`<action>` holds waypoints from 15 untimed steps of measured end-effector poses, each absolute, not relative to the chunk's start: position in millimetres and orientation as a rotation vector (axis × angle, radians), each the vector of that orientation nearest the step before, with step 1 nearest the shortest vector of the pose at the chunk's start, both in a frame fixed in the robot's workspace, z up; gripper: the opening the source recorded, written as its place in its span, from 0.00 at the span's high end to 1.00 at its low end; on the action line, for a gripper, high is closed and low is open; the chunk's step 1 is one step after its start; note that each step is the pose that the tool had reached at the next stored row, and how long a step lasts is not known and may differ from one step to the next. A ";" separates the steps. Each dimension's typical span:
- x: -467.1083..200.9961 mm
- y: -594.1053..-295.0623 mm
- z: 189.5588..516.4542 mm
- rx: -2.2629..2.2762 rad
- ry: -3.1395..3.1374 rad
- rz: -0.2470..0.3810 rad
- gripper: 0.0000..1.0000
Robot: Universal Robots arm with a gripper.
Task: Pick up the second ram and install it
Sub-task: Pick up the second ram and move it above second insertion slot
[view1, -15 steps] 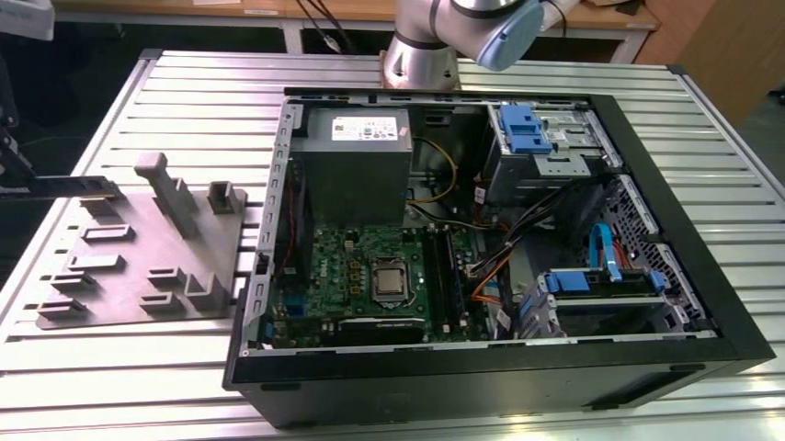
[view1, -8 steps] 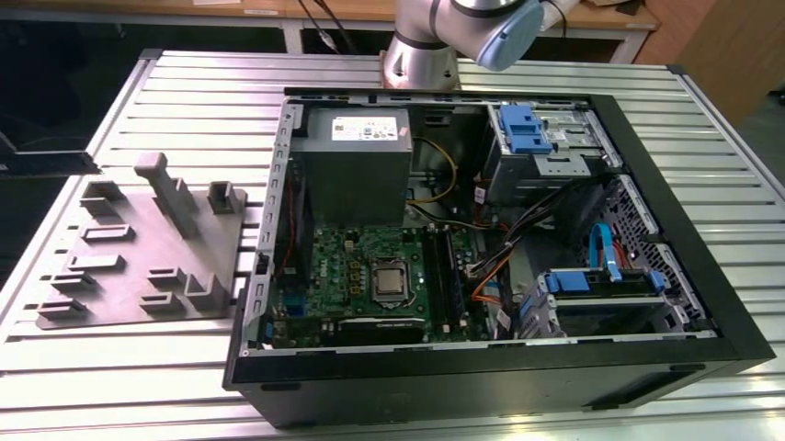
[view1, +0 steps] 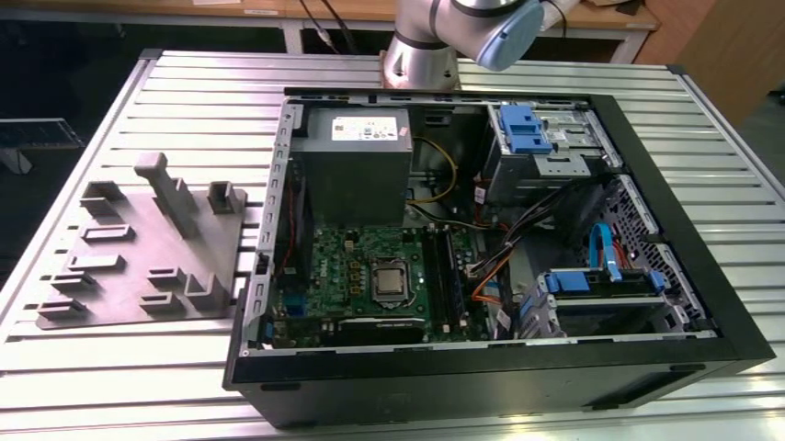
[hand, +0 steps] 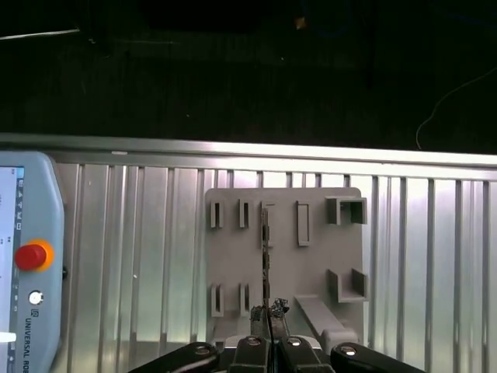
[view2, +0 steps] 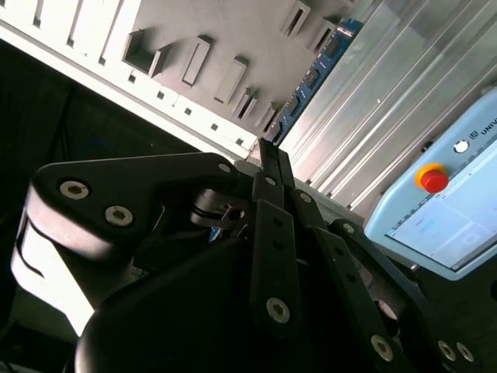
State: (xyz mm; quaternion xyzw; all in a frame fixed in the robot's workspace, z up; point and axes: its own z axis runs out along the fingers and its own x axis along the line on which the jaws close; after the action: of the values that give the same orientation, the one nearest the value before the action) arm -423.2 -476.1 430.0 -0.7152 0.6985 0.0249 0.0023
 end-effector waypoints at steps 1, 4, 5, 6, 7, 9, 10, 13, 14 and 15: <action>-423.2 -475.9 434.2 -2.243 2.191 0.078 0.89; -423.2 -475.8 447.0 -2.244 2.191 0.078 0.89; -423.2 -475.7 450.6 -2.243 2.191 0.078 0.89; -423.2 -475.7 453.8 -2.243 2.191 0.078 0.89; -423.2 -475.7 456.9 -2.243 2.191 0.078 0.89; -423.2 -475.6 463.2 -2.243 2.191 0.078 0.89; -423.2 -475.6 465.6 -2.243 2.191 0.078 0.89; -423.2 -475.6 466.9 -2.243 2.191 0.078 0.89; -423.2 -475.7 466.9 -2.243 2.191 0.078 0.89; -423.2 -475.6 466.9 -2.243 2.191 0.078 0.89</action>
State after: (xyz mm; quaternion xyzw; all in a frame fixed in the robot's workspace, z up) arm -423.2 -475.6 466.9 -0.7152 0.6985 0.0250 0.0026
